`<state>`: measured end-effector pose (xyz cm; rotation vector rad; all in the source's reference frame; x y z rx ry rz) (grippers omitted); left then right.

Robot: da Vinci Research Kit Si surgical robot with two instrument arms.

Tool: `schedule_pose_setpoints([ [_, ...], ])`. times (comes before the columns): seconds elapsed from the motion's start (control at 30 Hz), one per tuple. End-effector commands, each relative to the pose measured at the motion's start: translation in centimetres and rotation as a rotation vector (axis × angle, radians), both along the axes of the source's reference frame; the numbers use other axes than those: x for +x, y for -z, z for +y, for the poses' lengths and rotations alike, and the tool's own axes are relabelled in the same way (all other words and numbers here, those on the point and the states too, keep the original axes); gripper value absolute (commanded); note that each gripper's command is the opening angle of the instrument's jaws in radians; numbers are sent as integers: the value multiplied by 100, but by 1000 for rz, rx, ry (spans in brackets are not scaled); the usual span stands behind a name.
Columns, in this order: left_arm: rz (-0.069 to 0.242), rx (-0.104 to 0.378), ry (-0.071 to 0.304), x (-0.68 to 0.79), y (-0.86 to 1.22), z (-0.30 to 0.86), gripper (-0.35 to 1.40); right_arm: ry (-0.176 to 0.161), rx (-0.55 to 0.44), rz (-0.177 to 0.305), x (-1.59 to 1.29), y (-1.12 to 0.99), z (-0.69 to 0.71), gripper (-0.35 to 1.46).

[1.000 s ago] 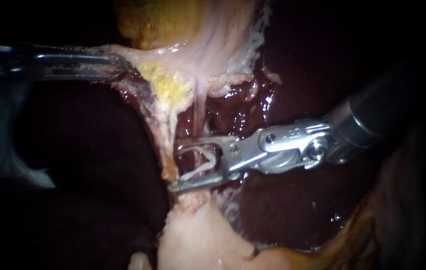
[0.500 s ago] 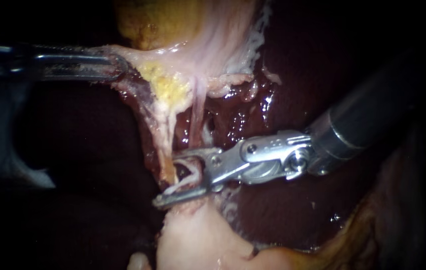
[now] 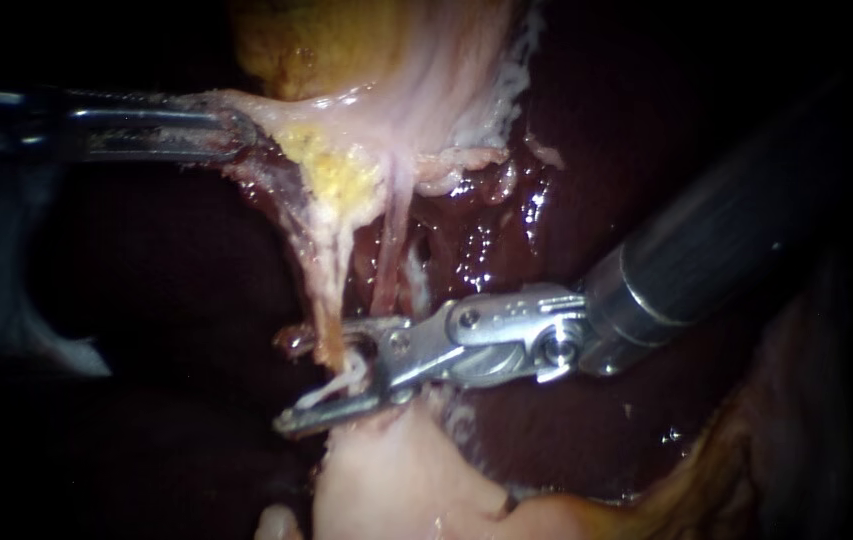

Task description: Clipping first clip left tube

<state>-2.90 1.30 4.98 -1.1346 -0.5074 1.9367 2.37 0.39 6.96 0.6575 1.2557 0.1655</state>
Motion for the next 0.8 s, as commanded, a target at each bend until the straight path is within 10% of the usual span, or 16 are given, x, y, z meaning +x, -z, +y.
schedule_pose_setpoints([
  [0.03,0,0,0,0,0,0,-35,4,5,6,1,2,-1,49],
  [0.8,0,0,0,0,0,0,-35,72,31,63,11,37,-36,39],
])
